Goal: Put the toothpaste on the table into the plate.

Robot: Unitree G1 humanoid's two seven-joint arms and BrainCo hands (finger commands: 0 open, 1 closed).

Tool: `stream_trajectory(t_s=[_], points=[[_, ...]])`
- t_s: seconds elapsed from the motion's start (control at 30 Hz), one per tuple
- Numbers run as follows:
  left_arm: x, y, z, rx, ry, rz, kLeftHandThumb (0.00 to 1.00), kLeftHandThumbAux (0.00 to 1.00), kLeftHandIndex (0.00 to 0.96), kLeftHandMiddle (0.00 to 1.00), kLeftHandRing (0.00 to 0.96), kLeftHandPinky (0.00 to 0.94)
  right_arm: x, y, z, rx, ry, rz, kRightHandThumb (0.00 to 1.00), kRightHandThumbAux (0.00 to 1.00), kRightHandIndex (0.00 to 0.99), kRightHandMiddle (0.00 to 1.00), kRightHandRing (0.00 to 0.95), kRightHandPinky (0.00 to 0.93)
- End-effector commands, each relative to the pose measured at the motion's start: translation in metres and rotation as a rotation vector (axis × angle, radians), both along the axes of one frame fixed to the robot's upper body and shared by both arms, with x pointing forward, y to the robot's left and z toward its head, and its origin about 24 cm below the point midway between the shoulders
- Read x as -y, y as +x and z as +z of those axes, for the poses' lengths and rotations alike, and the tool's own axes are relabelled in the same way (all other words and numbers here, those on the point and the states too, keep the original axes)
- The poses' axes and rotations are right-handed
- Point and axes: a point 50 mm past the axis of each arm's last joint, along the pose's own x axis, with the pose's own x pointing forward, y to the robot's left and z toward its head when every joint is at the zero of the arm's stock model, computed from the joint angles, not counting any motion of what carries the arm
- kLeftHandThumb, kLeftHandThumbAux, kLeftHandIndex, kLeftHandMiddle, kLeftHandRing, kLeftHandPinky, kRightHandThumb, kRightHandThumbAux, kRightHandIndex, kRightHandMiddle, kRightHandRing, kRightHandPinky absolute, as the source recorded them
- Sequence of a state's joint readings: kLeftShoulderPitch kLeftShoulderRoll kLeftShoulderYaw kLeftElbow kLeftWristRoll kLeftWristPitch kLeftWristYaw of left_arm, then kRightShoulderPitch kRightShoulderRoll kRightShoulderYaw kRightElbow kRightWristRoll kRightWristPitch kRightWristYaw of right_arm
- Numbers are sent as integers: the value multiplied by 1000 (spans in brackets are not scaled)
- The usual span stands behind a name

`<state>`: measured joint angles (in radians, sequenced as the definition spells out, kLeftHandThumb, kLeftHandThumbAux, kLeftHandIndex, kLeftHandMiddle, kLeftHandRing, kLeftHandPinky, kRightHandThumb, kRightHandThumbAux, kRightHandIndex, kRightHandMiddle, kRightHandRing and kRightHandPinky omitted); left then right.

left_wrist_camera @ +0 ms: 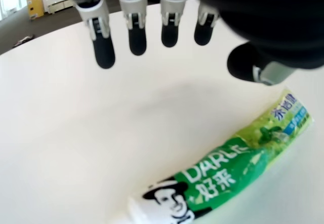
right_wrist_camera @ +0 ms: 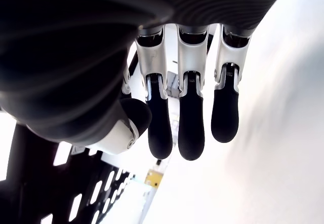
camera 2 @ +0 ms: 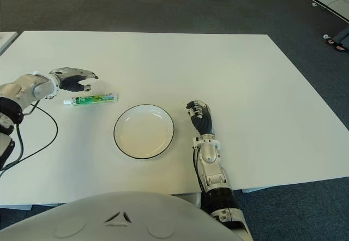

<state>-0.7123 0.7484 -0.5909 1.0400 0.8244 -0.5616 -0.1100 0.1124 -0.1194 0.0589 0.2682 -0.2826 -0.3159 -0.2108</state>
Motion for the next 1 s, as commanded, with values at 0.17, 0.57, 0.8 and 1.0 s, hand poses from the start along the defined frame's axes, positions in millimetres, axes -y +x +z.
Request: stream_trajectory(t_s=[0.17,0.57,0.8,1.0], points=[[0,-9,-9,-37,126,-116,555,233,0,24,48,148,3,-2,-2,-1,-10,-14,699,740,421,486,514,502],[2,-20,-18,-64,155,-179,534,249,0,24,30,126,2,-2,-2,8,-34,-17,698,741,423,489,517,493],[2,-25,-23,-84,133,-164,529,250,0,28,45,159,1,-2,-1,17,-47,-21,698,740,425,489,512,498],[1,-28,-30,-112,142,-163,515,260,0,40,57,166,2,-3,-2,10,-36,-18,700,739,425,493,511,484]])
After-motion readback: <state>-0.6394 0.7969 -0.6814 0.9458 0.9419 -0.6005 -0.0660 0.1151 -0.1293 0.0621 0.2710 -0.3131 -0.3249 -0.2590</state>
